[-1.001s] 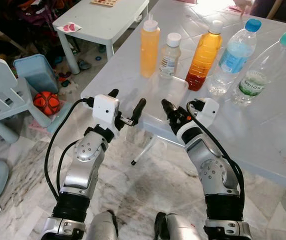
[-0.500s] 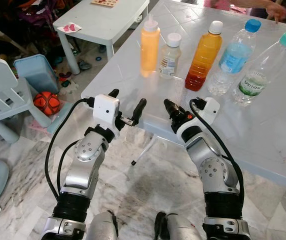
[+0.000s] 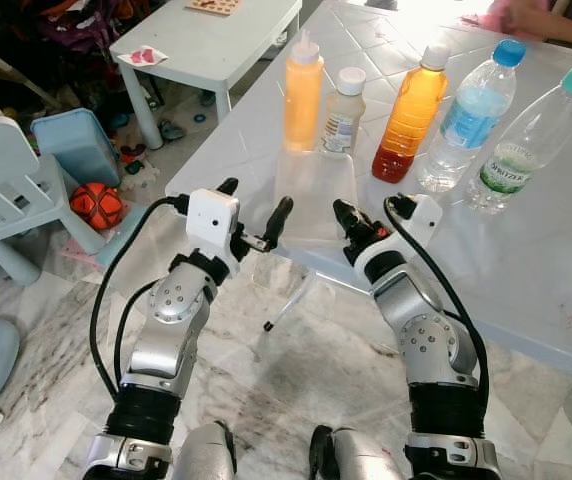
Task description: Restocking fridge
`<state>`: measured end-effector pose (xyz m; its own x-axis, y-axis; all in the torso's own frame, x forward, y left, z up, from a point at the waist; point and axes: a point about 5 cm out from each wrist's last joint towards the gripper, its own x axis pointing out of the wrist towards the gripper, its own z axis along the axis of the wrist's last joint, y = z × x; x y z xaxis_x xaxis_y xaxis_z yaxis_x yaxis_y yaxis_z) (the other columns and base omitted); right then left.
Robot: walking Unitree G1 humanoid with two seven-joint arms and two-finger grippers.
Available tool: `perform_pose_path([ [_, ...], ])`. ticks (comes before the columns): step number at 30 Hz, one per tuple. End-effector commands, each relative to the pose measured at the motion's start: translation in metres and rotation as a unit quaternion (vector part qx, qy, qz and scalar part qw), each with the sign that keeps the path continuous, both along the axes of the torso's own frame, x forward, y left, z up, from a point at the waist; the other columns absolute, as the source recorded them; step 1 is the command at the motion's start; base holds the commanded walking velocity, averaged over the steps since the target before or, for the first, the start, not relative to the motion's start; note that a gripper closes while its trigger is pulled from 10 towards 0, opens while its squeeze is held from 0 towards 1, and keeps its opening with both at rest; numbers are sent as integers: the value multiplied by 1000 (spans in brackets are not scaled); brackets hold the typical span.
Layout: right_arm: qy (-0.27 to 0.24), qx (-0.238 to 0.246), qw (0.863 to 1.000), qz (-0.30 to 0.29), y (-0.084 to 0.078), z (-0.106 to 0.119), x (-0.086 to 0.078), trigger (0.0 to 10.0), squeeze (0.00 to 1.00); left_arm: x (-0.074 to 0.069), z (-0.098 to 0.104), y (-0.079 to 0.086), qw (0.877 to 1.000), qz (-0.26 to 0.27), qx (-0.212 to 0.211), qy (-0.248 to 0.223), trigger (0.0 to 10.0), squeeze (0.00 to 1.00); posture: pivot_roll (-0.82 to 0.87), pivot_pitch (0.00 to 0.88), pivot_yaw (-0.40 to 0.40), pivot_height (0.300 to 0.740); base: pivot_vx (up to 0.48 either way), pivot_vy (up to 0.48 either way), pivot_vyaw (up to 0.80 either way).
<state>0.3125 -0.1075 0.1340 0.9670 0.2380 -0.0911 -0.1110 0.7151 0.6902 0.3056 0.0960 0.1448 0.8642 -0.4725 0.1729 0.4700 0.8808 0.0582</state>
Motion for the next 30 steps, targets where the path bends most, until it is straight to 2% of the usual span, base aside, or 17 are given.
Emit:
perform_pose_path([
  [1,53,-8,998,-16,-5,-19,-3,0,0,1,4,-1,1000,1,4,-9,10000,0,67,123,-1,740,0,0,0],
  [5,51,-11,999,-14,-6,-19,-3,0,0,2,4,0,1000,1,6,-10,10000,0,68,122,0,740,0,0,0],
  [9,25,-32,999,8,-4,-14,-5,0,0,1,2,2,1000,8,12,-7,10000,0,67,120,1,740,0,0,0],
  [11,-21,-78,996,50,3,-6,-10,2157,0,1,-4,9,999,30,20,3,10000,0,67,119,2,740,0,0,0],
  [12,-33,-93,993,60,4,-4,-13,3647,0,1,-6,13,999,44,25,8,10000,0,66,116,2,740,0,0,0],
  [13,-43,-107,991,70,5,-4,-15,4510,0,1,-11,18,997,64,32,16,10000,0,66,116,2,740,0,0,0],
  [14,-50,-116,989,74,5,-4,-17,6196,0,0,-14,23,996,76,34,22,10000,0,66,116,2,740,0,0,0],
  [15,-50,-116,989,74,5,-4,-17,6196,0,0,-14,23,996,76,34,22,10000,0,66,116,2,740,0,0,0],
  [16,-54,-130,987,72,4,-4,-18,10000,0,-1,-18,29,994,95,40,26,10000,0,65,111,5,740,0,0,0],
  [19,-68,-163,982,62,-2,-6,-21,10000,0,-8,-31,55,983,170,50,42,10000,0,65,101,8,740,0,0,0],
  [22,-83,-178,979,59,-4,-4,-22,10000,0,-12,-35,68,975,212,51,42,10000,0,63,95,9,740,0,0,0],
  [23,-87,-183,978,55,-5,-3,-22,10000,0,-14,-38,80,966,250,55,48,10000,0,61,88,10,740,0,0,800],
  [28,-101,-196,973,67,-5,-2,-24,10000,0,-16,-46,100,952,294,55,69,10000,0,62,80,1,740,0,0,800],
  [30,-104,-197,972,71,-4,-2,-25,10000,0,-16,-47,102,950,299,57,71,10000,0,64,80,-3,740,0,0,800],
])
